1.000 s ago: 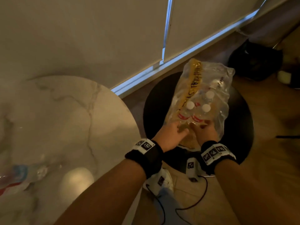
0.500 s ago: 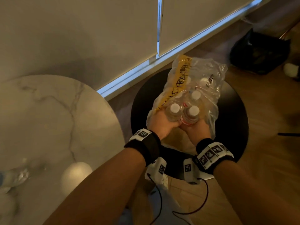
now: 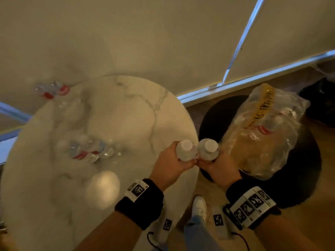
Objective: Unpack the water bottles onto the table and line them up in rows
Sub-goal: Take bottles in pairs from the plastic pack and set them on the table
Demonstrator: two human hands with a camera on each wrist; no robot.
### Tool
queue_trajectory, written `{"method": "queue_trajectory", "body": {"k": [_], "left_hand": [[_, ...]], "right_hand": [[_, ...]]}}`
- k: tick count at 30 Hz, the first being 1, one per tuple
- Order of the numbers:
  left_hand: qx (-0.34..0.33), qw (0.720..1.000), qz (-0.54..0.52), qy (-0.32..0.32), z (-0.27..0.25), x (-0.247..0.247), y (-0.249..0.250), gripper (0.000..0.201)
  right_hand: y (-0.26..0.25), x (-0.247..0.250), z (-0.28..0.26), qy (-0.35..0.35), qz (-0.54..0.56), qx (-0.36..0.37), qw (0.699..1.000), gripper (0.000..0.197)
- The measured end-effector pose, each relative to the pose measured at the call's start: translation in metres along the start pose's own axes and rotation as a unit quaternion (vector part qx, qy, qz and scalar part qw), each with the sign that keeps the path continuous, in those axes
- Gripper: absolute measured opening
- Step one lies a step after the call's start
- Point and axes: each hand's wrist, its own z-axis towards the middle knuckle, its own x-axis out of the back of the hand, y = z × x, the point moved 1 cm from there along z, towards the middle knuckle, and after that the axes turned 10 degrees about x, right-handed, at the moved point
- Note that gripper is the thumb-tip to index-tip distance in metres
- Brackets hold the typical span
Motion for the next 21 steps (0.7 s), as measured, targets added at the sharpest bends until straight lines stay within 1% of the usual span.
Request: {"method": "queue_trajectory", "body": {"k": [2, 6, 8, 11, 14, 17, 19, 21], "left_hand": [[0.018, 0.999, -0.005, 0.044, -0.027, 0.047, -0.034, 0.055], [0.068, 0.991, -0.021, 0.112, -0.069, 0.136, -0.103, 0.058], [0.089, 0.986, -0.029, 0.139, -0.080, 0.174, -0.128, 0.056], [0.113, 0.977, -0.047, 0.174, -0.085, 0.219, -0.157, 0.056], [0.115, 0.973, -0.047, 0.196, -0.077, 0.245, -0.177, 0.054], [0.095, 0.975, -0.043, 0.197, -0.070, 0.258, -0.182, 0.052], [0.095, 0.976, -0.029, 0.194, -0.070, 0.261, -0.183, 0.053], [0.127, 0.974, 0.022, 0.185, -0.070, 0.259, -0.190, 0.058]], "right_hand": [[-0.024, -0.055, -0.016, -0.038, 0.016, -0.007, 0.999, 0.061], [-0.063, -0.168, -0.034, -0.101, 0.047, 0.005, 0.994, 0.061], [-0.080, -0.217, -0.036, -0.119, 0.060, 0.006, 0.991, 0.060], [-0.104, -0.274, -0.034, -0.137, 0.054, 0.020, 0.989, 0.056], [-0.115, -0.307, -0.027, -0.121, 0.034, 0.023, 0.992, 0.054], [-0.120, -0.318, -0.022, -0.101, 0.018, 0.021, 0.995, 0.060], [-0.122, -0.317, -0.020, -0.114, 0.014, 0.022, 0.993, 0.065], [-0.123, -0.311, -0.020, -0.139, -0.007, 0.026, 0.990, 0.072]]}}
